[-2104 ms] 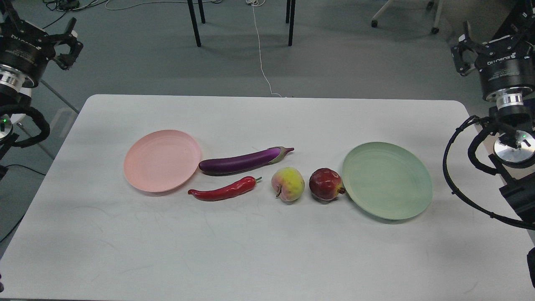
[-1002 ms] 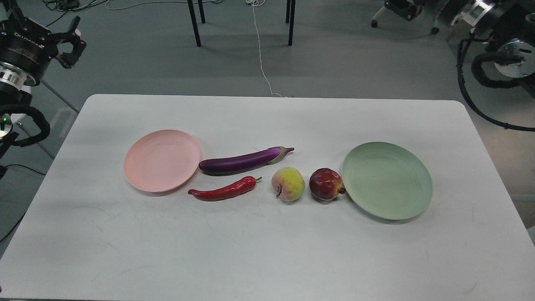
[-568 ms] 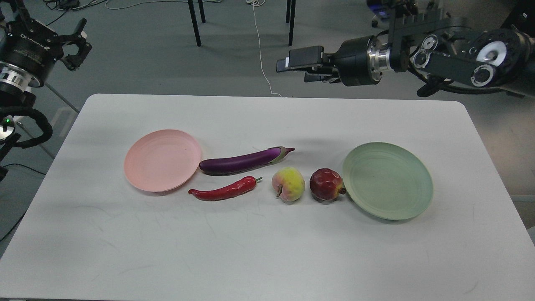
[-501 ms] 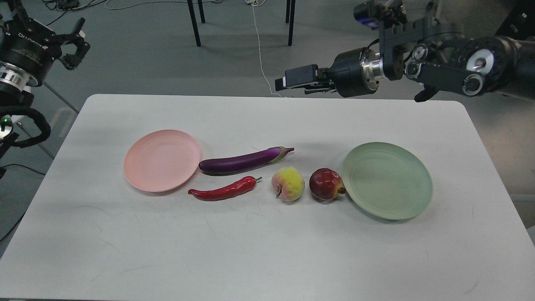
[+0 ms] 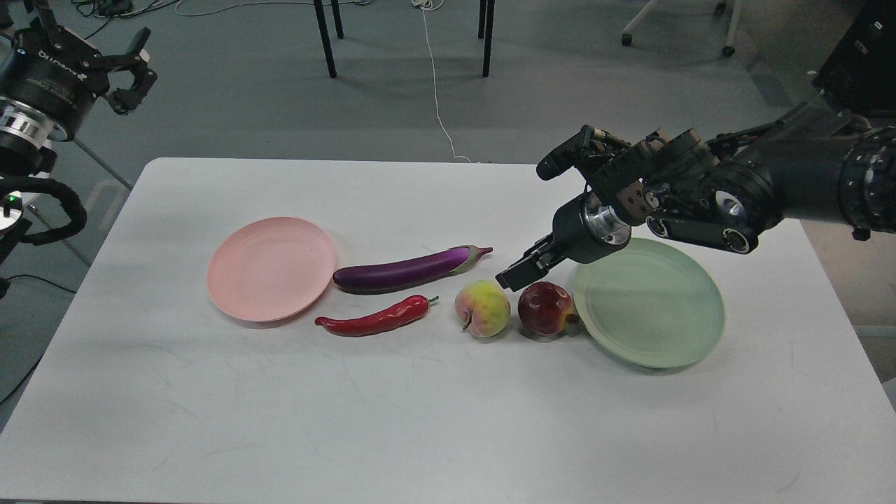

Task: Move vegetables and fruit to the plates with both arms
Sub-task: 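Reach the right hand down and grasp the red apple, then lift the red apple and place it on the green plate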

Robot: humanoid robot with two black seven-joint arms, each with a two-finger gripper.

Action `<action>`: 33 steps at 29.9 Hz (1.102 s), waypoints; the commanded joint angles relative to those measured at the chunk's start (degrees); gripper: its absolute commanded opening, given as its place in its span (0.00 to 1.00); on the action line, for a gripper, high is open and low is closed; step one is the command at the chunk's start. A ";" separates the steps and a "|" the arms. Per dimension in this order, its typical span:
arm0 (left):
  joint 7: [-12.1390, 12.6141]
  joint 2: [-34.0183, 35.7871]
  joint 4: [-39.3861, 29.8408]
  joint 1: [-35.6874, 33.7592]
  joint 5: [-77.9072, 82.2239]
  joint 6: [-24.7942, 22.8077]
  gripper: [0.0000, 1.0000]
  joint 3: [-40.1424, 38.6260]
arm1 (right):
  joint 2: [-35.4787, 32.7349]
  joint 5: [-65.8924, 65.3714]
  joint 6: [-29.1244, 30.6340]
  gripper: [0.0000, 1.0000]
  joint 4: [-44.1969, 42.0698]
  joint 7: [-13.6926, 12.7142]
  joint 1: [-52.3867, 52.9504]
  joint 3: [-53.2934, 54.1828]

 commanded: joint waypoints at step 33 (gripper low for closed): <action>-0.11 0.08 0.01 0.25 0.08 0.00 0.98 0.00 | -0.38 -2.86 -1.26 0.53 -0.87 0.08 -5.22 -1.71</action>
